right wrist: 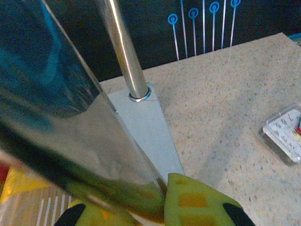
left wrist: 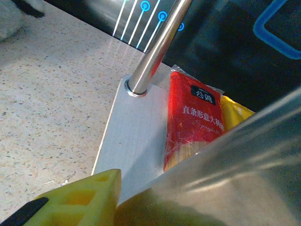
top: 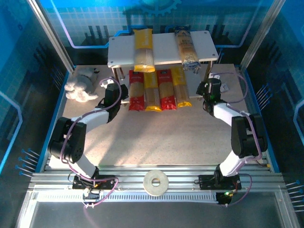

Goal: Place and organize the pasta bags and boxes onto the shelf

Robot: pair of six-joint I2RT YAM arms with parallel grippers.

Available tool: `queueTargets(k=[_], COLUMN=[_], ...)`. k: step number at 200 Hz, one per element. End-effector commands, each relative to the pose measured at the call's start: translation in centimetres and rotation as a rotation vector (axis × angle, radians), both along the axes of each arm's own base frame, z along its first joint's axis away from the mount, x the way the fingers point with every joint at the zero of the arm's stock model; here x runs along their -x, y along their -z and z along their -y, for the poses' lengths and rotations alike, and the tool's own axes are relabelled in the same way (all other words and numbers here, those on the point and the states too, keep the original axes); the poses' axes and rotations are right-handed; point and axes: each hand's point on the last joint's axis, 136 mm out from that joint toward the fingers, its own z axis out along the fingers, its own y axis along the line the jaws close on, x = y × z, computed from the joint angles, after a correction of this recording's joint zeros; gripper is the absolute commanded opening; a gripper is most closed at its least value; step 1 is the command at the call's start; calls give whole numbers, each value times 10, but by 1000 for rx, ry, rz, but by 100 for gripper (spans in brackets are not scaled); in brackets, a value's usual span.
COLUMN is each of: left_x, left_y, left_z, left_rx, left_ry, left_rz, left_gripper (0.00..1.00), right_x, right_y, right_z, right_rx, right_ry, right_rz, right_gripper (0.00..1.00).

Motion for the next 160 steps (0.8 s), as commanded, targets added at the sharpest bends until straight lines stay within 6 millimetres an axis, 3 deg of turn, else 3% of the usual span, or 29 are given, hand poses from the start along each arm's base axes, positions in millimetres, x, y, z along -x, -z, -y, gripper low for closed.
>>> queueTargets(k=[1,62,126,146,160], left_x=[2,31,52,51,50], left_y=[-16,-25,-8,-10,-14], left_z=[-49,-51,-53,-52,-51], left_rx=[-19,-4,13,8,14], left_ry=[-148,-134,-141,-135,-131], left_rz=[44,62,29,26,30], left_gripper=[21,20,21,25,33], right_x=[18,49,66,72,78], right_y=[-22,-11,-8,-15,-10], right_z=[10,7,4,2,2], right_rx=[-99,-107,-101,-96,-86], right_ry=[89,91,92,88,87], right_rz=[53,5,-12,6,-24], right_gripper=[0,0,0,0,1])
